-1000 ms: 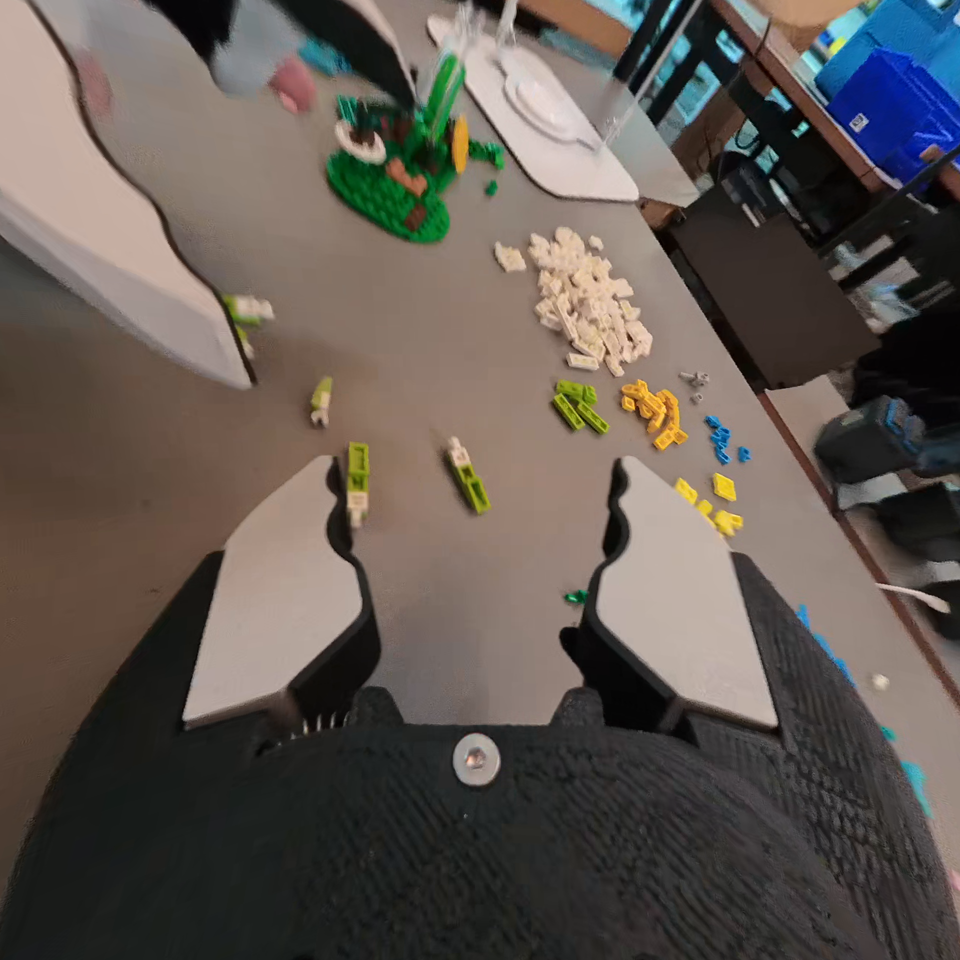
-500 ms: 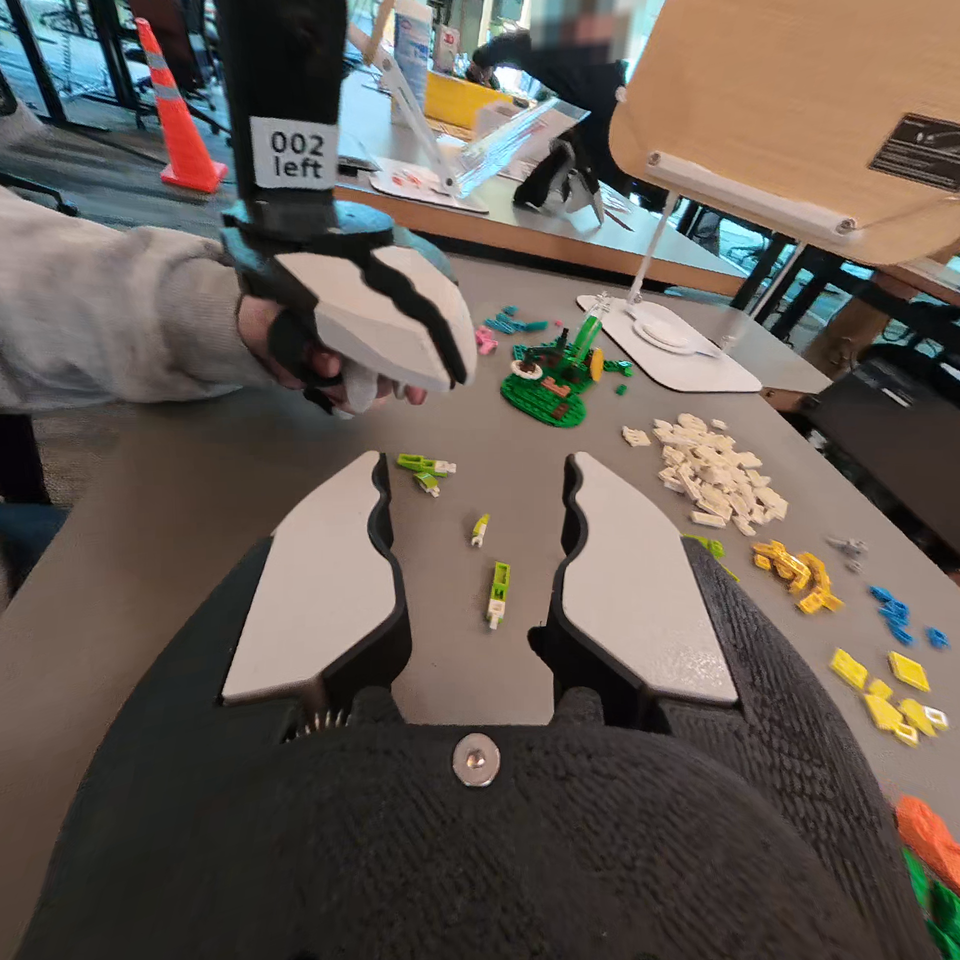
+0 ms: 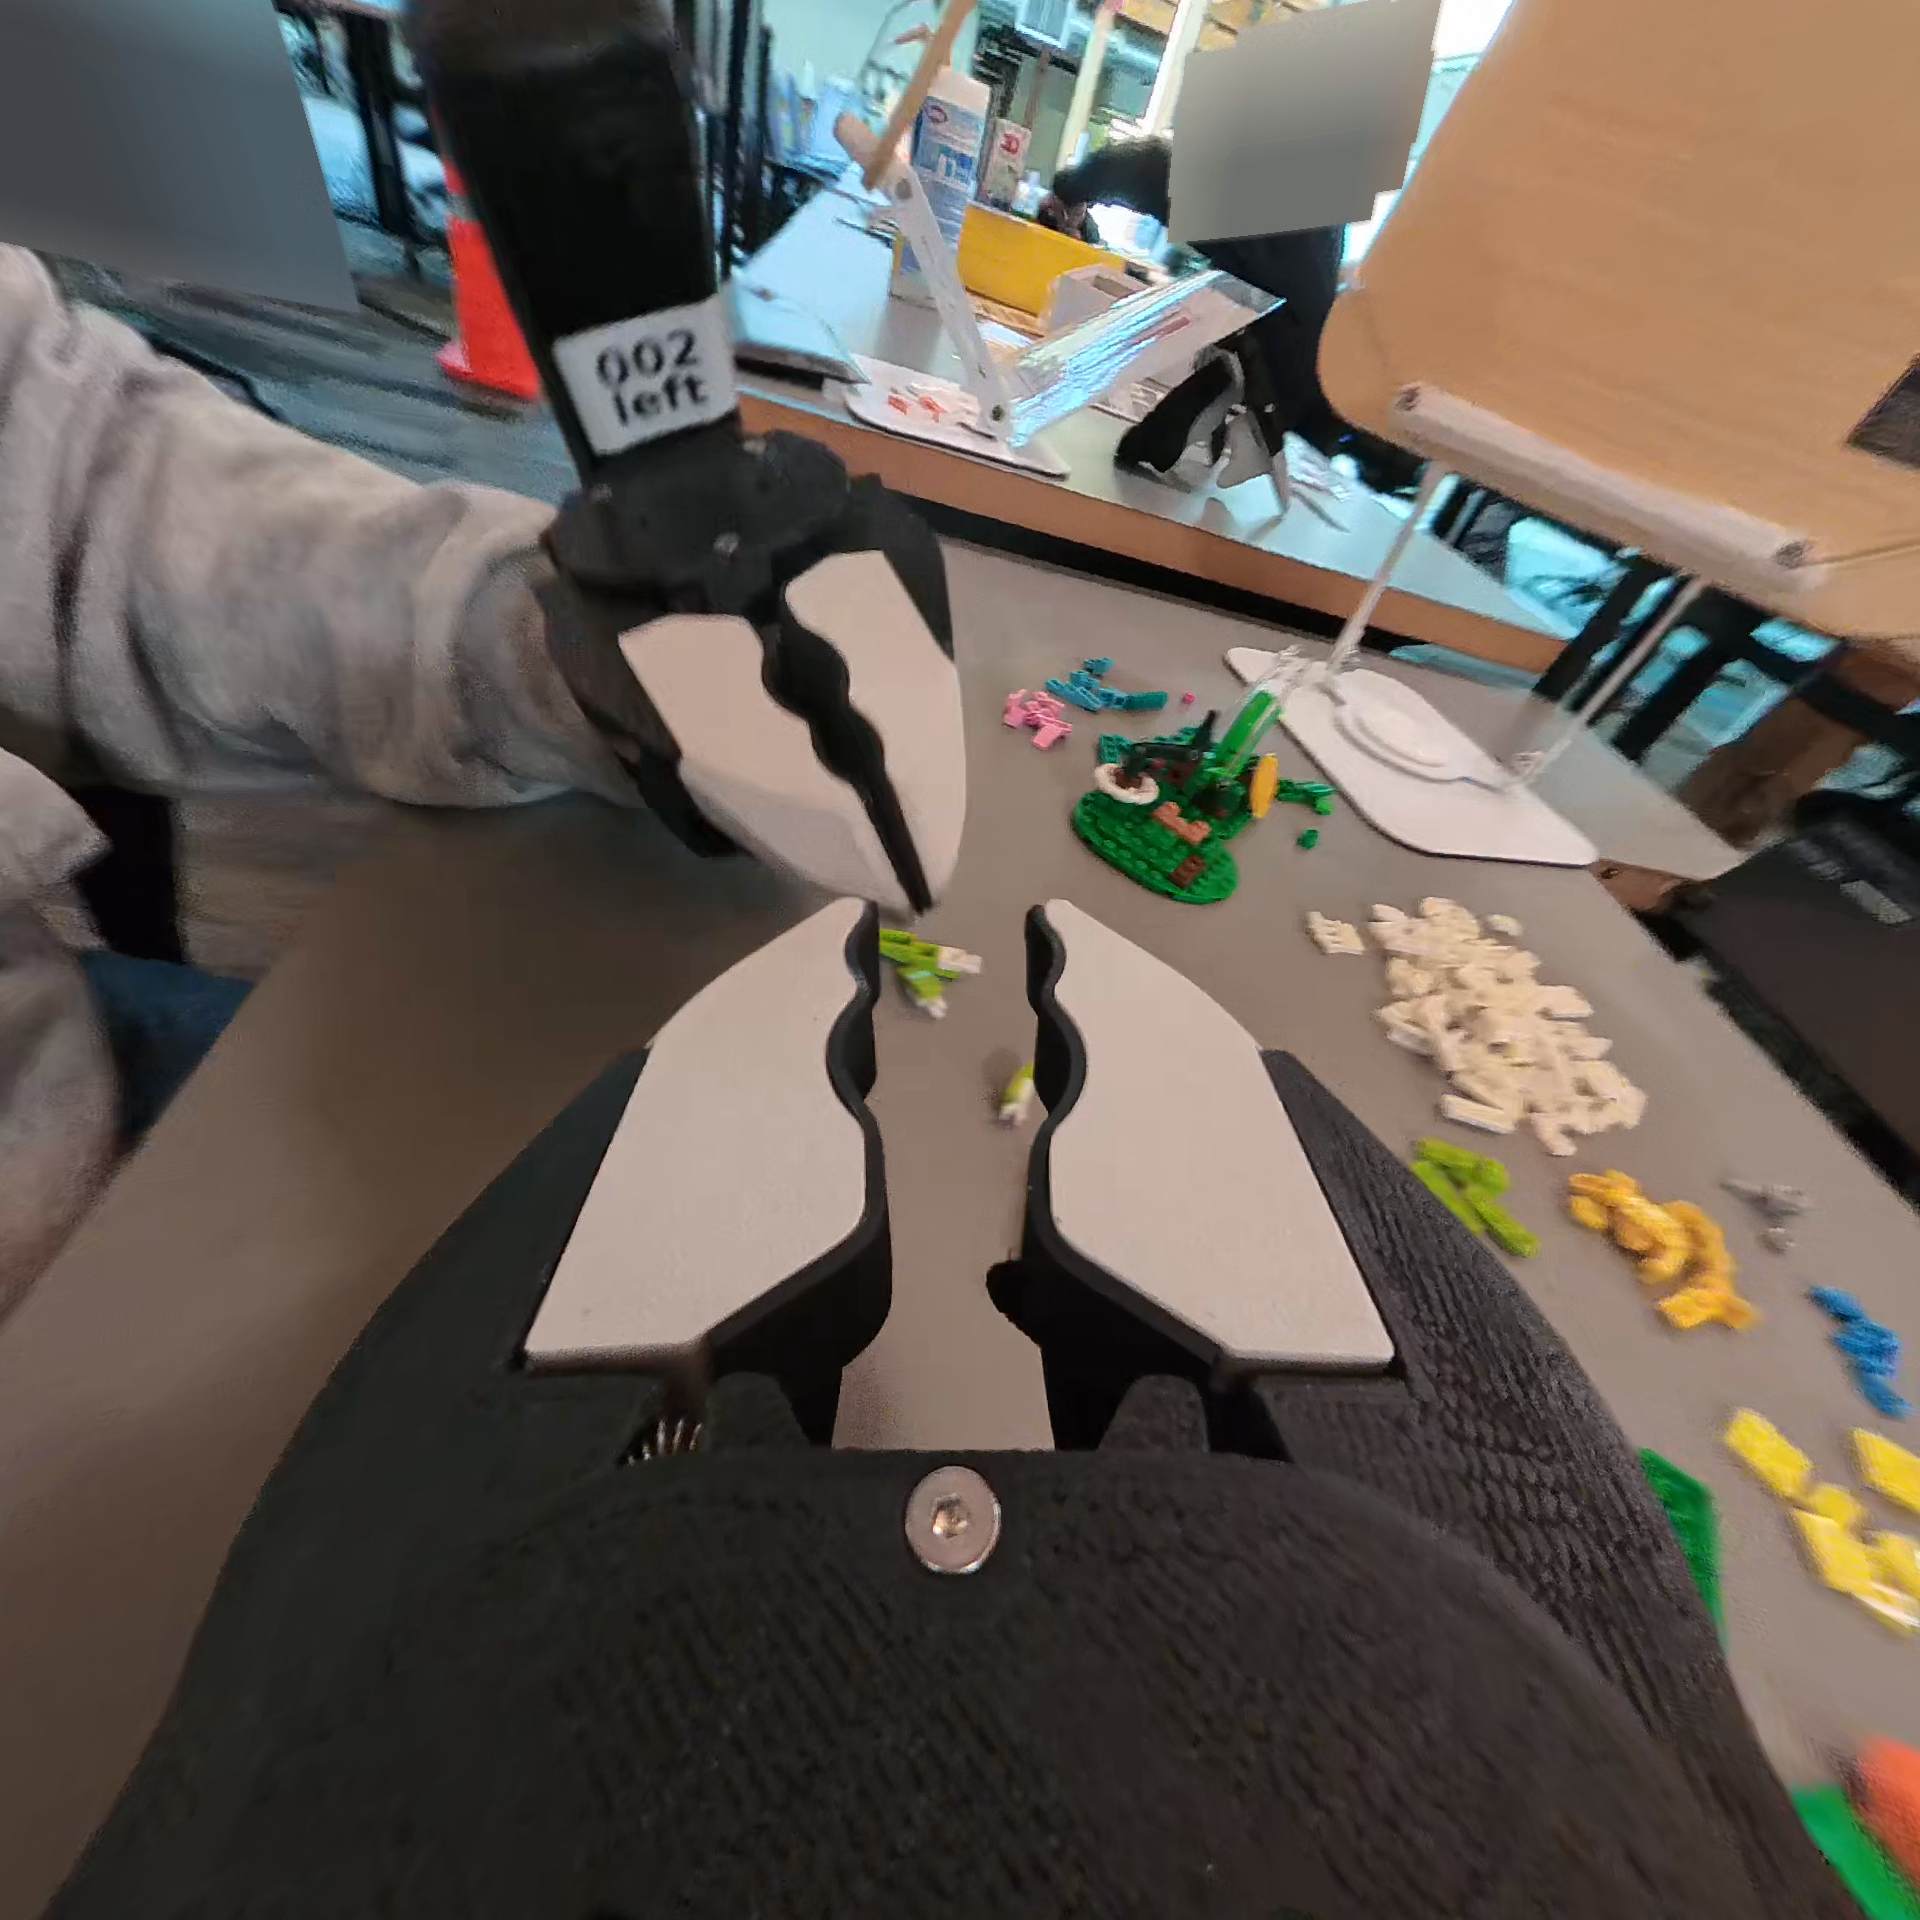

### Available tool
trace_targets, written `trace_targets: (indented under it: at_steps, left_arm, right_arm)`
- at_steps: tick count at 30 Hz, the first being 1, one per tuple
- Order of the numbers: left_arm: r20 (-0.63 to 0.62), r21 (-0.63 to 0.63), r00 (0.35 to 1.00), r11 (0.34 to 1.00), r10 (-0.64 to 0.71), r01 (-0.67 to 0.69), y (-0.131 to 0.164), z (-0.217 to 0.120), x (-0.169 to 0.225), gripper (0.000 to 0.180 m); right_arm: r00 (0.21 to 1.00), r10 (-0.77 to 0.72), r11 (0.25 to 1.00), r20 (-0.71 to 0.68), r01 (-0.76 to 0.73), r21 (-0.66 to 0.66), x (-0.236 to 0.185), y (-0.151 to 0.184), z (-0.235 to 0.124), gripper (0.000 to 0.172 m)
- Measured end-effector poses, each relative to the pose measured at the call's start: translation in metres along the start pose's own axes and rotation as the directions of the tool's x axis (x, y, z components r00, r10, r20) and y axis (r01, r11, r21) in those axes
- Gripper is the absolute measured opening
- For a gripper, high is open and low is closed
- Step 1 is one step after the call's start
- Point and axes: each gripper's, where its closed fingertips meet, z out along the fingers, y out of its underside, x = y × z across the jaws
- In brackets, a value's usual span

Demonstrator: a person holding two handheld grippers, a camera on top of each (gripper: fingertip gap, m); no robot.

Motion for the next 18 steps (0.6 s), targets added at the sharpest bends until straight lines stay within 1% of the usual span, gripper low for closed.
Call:
trace_targets:
  at_steps: [1, 3, 5, 6, 8, 10, 12, 15, 18]
  left_arm:
    - [0.031, -0.026, 0.993, 0.994, 0.111, -0.11, 0.003, 0.001, 0.002, 0.0]
    - [0.112, -0.044, 0.94, 0.947, 0.322, -0.319, 0.001, 0.003, 0.004, 0.001]
    - [0.185, -0.091, 0.845, 0.865, 0.501, -0.493, 0.001, 0.004, 0.005, 0.009]
    - [0.18, -0.125, 0.8, 0.82, 0.573, -0.559, 0.004, 0.005, 0.008, 0.012]
    - [0.17, -0.159, 0.718, 0.738, 0.675, -0.656, 0.006, 0.008, 0.015, 0.021]
    - [0.165, -0.167, 0.637, 0.658, 0.753, -0.735, 0.004, 0.009, 0.021, 0.026]
    - [0.152, -0.178, 0.573, 0.593, 0.805, -0.786, 0.005, 0.01, 0.027, 0.032]
    - [0.135, -0.186, 0.529, 0.546, 0.838, -0.817, 0.007, 0.012, 0.032, 0.034]
    - [0.134, -0.181, 0.527, 0.543, 0.839, -0.82, 0.006, 0.012, 0.033, 0.033]
  right_arm:
    - [0.997, 0.064, 0.998, 0.046, -0.065, 0.008, -0.004, -0.001, 0.0, 0.026]
    - [0.966, 0.209, 0.977, 0.149, -0.211, 0.0, -0.012, -0.002, 0.0, 0.031]
    - [0.926, 0.309, 0.95, 0.217, -0.31, -0.032, -0.017, -0.001, 0.0, 0.037]
    - [0.913, 0.334, 0.942, 0.235, -0.334, -0.04, -0.019, -0.001, 0.0, 0.038]
    - [0.897, 0.359, 0.932, 0.259, -0.36, -0.044, -0.022, -0.003, 0.0, 0.038]
    - [0.881, 0.374, 0.925, 0.289, -0.377, -0.048, -0.027, -0.006, 0.0, 0.038]
    - [0.871, 0.378, 0.922, 0.314, -0.384, -0.046, -0.031, -0.008, 0.0, 0.037]
    - [0.867, 0.369, 0.926, 0.334, -0.372, -0.055, -0.035, -0.008, 0.0, 0.035]
    - [0.869, 0.349, 0.934, 0.349, -0.352, -0.058, -0.039, -0.008, 0.0, 0.029]
